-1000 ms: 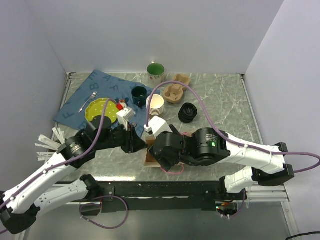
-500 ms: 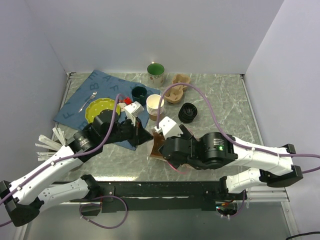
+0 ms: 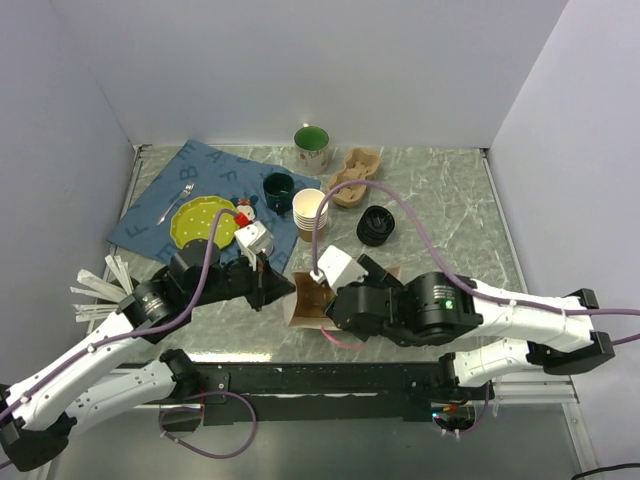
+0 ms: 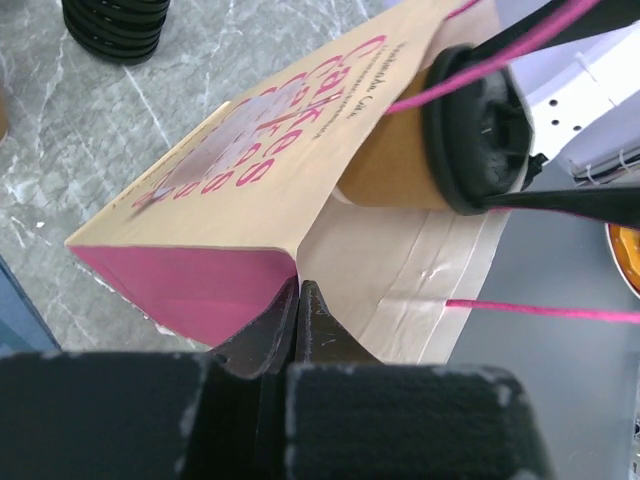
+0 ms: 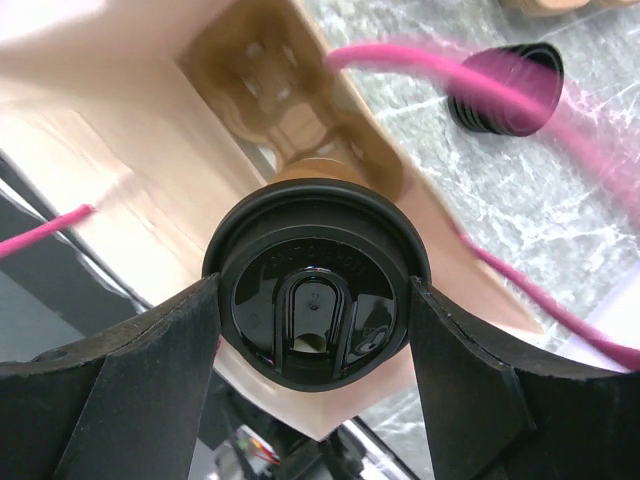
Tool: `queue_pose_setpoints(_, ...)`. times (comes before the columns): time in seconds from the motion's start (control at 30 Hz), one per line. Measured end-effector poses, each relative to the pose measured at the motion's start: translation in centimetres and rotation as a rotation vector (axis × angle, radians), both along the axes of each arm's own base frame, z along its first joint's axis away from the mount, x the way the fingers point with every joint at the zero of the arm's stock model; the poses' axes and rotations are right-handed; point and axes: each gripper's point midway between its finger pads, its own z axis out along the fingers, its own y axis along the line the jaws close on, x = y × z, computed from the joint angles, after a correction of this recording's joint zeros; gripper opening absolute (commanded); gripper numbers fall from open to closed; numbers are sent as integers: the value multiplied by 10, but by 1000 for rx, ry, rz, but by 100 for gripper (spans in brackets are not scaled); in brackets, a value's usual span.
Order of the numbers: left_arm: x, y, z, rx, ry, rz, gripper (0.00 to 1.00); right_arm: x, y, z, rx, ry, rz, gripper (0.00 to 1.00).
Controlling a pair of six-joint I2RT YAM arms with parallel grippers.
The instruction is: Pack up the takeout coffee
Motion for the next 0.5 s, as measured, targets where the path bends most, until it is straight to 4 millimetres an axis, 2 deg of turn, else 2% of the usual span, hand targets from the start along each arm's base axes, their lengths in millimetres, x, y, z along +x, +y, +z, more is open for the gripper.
queue_pose_setpoints(0.03,-1,0,0,-6,-3,-4,2,-1,0,-5,-20,-2,7,48)
queue_pose_setpoints(0.07,-2,1,0,-11,-8,-6,11,-2,-1,-11,-41,-3,14,48)
queue_pose_setpoints(0.1,-2,1,0,-15,-11,-7,32,-4,-1,-16,-64,-7,23,48)
queue_pose_setpoints(0.2,-1,1,1,-13,-17,-4,52,-12,5,-25,-109,-26,44,48)
queue_pose_setpoints(0.37,-3,7,2,-1,23,29,61,-21,23,-32,-117,-42,11,48)
queue_pose_setpoints(0.5,-16,20,6,-25,65,48,65,-26,33,-39,-105,-38,-28,48)
